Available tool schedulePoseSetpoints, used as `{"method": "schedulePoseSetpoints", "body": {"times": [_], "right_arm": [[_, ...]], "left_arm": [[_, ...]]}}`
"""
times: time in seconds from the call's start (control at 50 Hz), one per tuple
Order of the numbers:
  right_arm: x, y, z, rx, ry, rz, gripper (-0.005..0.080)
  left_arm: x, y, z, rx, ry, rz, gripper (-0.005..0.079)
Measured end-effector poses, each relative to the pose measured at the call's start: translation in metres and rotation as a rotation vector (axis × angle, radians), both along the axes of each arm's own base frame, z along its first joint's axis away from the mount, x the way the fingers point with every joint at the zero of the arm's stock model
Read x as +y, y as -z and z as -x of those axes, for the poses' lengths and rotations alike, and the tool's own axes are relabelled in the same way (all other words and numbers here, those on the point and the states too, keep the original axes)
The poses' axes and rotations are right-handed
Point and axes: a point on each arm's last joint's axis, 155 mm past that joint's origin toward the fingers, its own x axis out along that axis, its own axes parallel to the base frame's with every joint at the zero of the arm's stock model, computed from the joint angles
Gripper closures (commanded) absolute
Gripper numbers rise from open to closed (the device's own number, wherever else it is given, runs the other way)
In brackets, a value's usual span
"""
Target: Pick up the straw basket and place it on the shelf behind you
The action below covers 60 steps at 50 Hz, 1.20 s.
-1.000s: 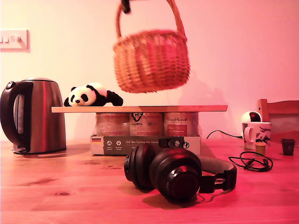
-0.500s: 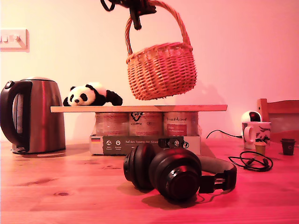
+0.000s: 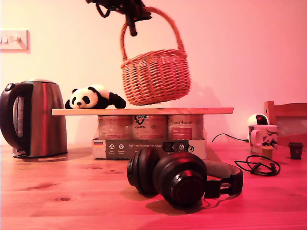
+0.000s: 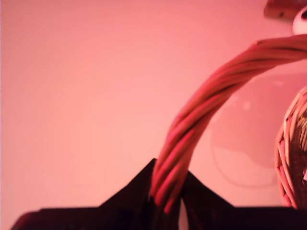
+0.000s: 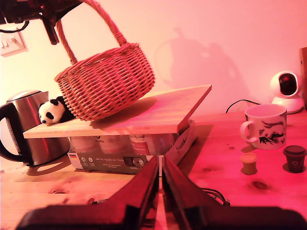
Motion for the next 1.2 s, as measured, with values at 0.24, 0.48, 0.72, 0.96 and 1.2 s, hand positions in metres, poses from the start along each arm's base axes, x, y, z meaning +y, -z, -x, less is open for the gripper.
{"method": "schedulePoseSetpoints", "body": {"times": [0.24,0.48,0.72,0.96,1.2], "right_arm": [[0.0,0.0,0.0,-0.001,0.0,0.0,0.0765],[0.0,-0.001,0.0,-0.003,-0.003,0.0,0.0765],[0.002,-0.001,0.001,-0.003,-0.01,0.001,0.0765],[0.003,-0.001,0.001,-0.003,-0.014,0.001,0.0765],[0.004,-0.001,0.001,-0.003,-0.022,0.002,0.0765]], "left_arm": [[0.0,0.002,0.0,0.01,0.007,-0.004,0.0764],[-0.005,0.009,0.0,0.02,0.022,-0.01,0.0753],[-0.006,0.01,0.001,0.025,0.03,-0.009,0.0567],[-0.01,0.005,0.004,0.02,0.039,-0.001,0.0415],[-0.011,0.0,0.006,0.02,0.044,0.0,0.0324]]}}
